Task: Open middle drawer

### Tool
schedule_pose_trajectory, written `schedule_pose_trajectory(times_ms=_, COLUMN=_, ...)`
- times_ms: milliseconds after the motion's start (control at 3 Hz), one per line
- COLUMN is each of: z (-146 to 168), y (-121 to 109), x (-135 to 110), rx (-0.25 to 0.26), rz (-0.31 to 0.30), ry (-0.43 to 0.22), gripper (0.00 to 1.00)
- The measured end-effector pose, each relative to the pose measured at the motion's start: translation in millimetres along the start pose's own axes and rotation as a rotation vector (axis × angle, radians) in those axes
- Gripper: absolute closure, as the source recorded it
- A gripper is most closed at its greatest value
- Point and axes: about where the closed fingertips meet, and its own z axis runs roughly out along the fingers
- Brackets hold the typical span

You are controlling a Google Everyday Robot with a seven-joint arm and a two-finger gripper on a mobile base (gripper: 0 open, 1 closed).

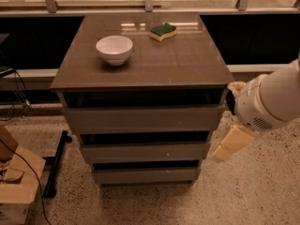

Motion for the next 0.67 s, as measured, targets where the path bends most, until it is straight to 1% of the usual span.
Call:
schedule_pose_trajectory(times_ms=333, z=33.1, y=7.3, x=23.2, rx=-0.047, rz=0.057, ry=-0.085, gripper=0.00)
schedule_pose_trajectory(times_ms=667, z=83.7, y=18.8, x=39.1, rx=-0.168, rz=0.126, ry=-0.187, gripper=0.00)
